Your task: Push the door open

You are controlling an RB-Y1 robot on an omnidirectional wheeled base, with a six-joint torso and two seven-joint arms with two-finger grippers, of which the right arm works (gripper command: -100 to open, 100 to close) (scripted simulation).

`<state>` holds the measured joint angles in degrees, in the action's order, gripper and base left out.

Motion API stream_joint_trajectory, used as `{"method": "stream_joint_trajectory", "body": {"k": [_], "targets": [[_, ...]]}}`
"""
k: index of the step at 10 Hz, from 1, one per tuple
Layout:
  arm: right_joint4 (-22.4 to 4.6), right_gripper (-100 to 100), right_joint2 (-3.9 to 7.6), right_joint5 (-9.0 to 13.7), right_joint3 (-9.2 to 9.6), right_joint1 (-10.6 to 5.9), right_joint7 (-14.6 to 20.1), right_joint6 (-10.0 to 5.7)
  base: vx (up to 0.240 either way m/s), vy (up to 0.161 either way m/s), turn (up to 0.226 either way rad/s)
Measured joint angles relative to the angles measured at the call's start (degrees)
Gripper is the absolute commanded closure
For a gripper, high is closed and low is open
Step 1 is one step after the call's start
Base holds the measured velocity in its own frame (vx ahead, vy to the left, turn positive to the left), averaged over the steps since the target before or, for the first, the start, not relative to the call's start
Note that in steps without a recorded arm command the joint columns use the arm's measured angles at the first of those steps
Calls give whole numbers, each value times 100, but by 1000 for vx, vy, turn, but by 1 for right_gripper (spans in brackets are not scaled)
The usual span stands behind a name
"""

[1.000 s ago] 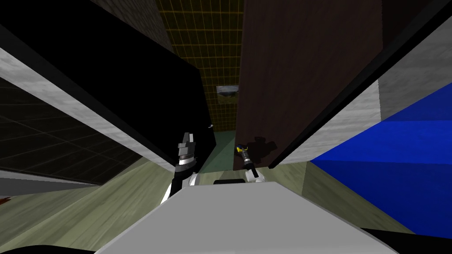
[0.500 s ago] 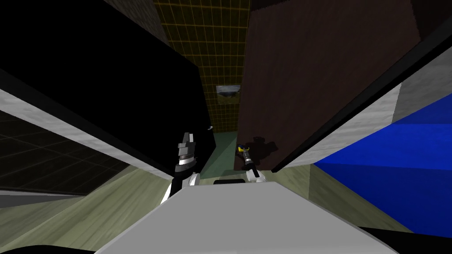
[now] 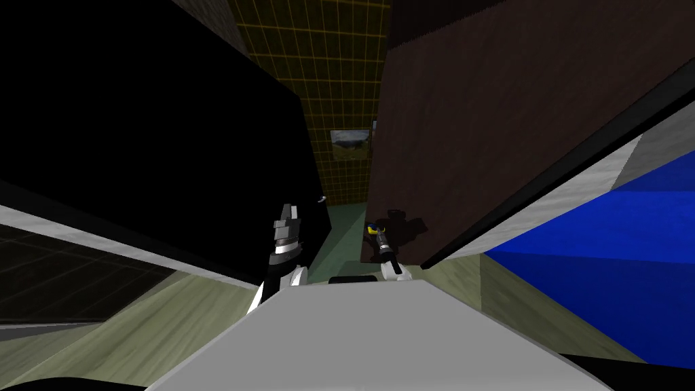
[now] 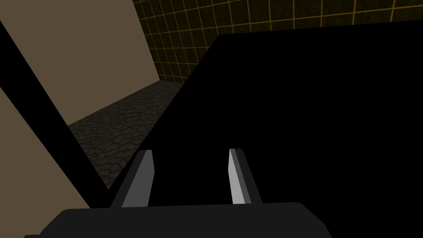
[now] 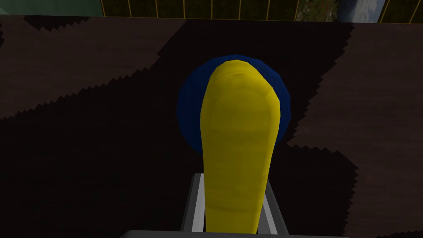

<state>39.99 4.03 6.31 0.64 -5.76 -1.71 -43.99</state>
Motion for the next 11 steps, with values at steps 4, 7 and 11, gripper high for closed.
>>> {"method": "stream_joint_trajectory", "body": {"k": [4, 7, 11], "targets": [[-173, 100, 7, 152, -312, -136, -141, -55, 204, 81, -79], [-267, 100, 38, 220, -451, -216, -191, -151, 98, 38, -42], [-183, 100, 20, 287, -590, -141, -255, -82, 80, 46, -44]]}}
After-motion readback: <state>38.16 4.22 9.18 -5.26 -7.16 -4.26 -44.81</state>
